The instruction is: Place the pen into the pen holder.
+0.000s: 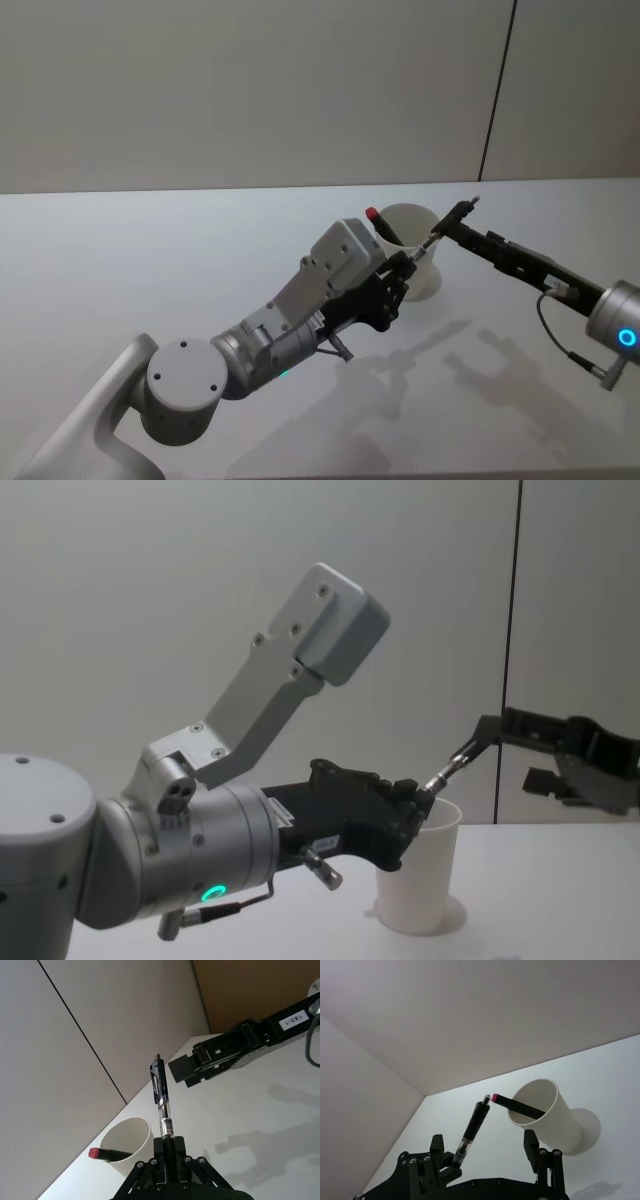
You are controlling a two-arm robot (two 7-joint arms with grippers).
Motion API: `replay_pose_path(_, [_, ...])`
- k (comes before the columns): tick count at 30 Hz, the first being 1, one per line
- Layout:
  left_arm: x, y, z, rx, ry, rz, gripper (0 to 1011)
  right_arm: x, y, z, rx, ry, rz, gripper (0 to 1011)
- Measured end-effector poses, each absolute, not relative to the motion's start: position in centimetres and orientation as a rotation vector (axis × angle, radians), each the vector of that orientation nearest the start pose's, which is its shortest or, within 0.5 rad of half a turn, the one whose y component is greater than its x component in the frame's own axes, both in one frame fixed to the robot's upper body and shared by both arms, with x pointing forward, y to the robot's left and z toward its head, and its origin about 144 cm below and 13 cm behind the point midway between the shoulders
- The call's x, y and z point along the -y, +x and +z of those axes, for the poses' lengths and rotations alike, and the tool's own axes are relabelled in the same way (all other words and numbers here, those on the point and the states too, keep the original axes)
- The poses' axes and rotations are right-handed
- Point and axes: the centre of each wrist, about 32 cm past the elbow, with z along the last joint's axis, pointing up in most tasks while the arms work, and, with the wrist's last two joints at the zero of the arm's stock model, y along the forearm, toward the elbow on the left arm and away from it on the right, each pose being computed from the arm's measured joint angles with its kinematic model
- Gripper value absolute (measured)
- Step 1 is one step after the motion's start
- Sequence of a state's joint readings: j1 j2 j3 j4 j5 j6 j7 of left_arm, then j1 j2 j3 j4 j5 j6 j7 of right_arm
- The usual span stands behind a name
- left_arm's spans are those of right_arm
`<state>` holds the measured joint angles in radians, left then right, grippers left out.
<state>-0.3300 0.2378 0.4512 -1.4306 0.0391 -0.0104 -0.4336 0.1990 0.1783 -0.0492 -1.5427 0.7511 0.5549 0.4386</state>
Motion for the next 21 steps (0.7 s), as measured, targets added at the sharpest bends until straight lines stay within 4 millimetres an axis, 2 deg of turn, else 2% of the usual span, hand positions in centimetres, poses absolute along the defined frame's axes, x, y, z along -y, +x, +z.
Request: replay_pose_path(21, [-17.1, 52.6, 118.8, 0.33, 0.234, 0.74, 133, 24.9, 52.5, 119.8, -0.734, 0.271, -0.872, 1002])
